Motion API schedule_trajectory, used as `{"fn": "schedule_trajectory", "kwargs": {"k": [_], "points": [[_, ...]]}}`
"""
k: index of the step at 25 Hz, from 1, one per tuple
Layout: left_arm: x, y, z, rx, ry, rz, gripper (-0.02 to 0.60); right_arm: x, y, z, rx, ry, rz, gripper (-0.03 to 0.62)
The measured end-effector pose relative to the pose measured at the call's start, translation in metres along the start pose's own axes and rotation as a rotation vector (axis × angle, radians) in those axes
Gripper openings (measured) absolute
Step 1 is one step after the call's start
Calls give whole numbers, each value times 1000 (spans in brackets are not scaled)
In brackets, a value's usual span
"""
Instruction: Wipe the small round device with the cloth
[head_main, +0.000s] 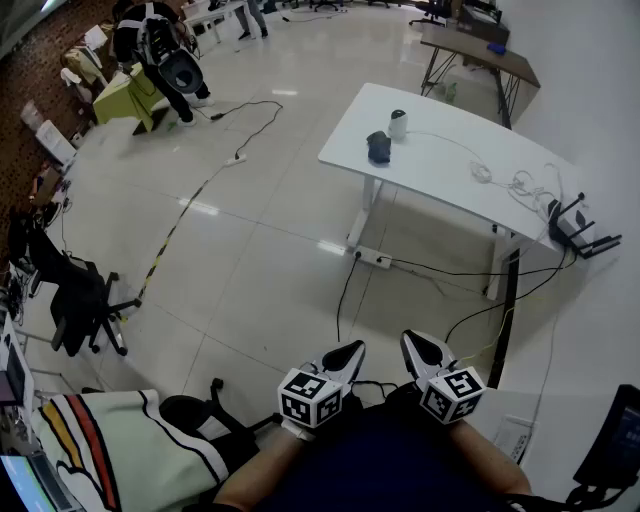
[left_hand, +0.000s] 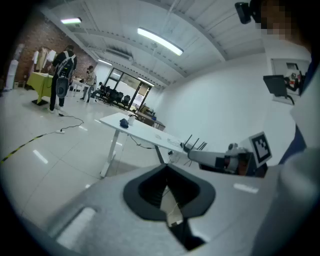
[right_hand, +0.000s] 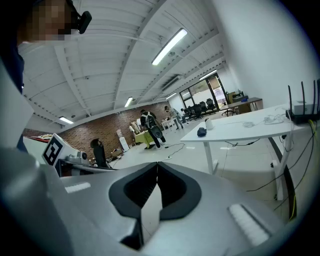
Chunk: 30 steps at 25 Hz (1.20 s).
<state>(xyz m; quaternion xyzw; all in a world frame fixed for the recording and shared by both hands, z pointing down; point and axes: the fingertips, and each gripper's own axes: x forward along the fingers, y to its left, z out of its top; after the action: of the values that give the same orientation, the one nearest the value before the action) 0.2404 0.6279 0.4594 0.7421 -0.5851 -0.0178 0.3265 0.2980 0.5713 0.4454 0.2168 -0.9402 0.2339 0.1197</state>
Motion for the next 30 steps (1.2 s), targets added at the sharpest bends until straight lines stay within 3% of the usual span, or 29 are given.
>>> {"fn": "schedule_trajectory", "kwargs": {"k": [6, 11, 23, 30], "points": [[-9, 34, 5, -32, -6, 29, 3, 31, 9, 4, 7, 28, 2, 11], [7, 43, 9, -50, 7, 59, 3, 51, -4, -5, 22, 67, 69, 11], [109, 16, 58, -1, -7, 89, 3, 56, -107, 57, 33, 37, 85, 11], [149, -4, 63, 10, 3, 120, 3, 39, -156, 77, 45, 9, 69, 11]]}}
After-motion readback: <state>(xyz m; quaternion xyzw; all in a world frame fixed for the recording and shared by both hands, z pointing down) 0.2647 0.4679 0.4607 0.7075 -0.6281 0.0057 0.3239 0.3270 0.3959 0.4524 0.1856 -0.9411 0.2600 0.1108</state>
